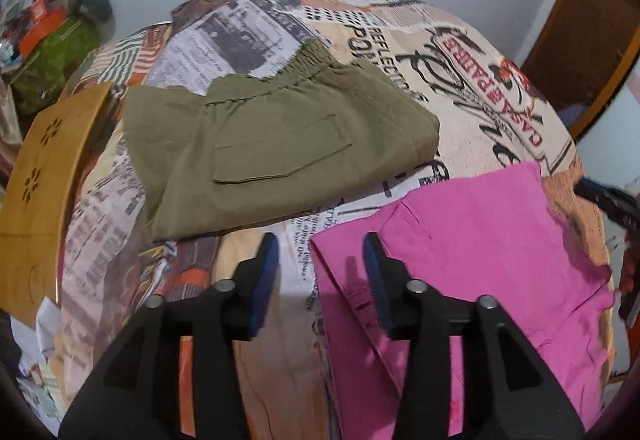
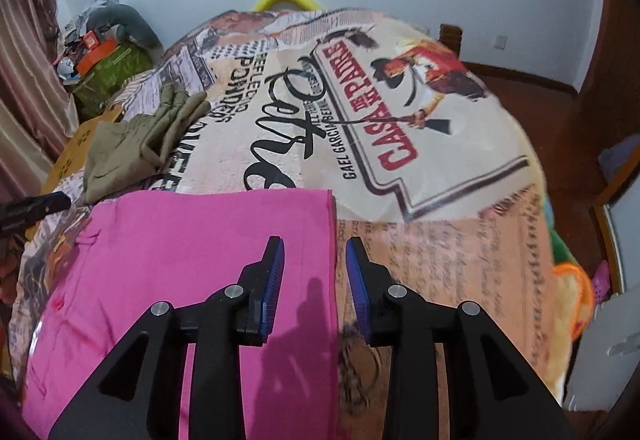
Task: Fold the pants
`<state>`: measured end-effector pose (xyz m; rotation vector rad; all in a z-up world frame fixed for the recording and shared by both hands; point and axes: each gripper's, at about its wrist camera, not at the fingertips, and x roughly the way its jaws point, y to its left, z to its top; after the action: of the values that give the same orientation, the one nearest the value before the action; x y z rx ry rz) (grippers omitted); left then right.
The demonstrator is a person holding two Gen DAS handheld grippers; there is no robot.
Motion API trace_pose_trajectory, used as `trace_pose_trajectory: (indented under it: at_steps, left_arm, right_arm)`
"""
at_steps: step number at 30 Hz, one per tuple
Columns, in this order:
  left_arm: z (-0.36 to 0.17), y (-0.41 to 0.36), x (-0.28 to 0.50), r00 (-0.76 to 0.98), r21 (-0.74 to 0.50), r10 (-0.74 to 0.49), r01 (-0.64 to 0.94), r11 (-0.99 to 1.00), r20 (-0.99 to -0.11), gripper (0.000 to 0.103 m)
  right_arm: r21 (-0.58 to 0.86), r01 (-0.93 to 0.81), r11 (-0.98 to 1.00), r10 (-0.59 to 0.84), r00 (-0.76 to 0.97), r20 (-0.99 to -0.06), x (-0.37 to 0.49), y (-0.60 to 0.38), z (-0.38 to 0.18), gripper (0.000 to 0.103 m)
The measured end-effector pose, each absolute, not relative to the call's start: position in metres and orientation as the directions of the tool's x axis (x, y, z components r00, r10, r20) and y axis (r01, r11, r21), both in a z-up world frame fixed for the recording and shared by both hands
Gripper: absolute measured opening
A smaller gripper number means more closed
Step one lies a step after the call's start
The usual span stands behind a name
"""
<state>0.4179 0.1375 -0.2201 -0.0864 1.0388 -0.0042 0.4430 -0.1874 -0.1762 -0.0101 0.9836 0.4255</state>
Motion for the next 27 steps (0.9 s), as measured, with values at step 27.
trace_pose_trajectory:
  at_steps: [27]
  left_arm:
    - [-0.275,0.123,0.445,0.440,-0.090,-0.107,0.059,0.994,-0.892,0.037]
  right_arm:
    - [0.161,-0.475,0.865,0.394,0.447,-0.803,0.495,-0.158,-0.227,0.030]
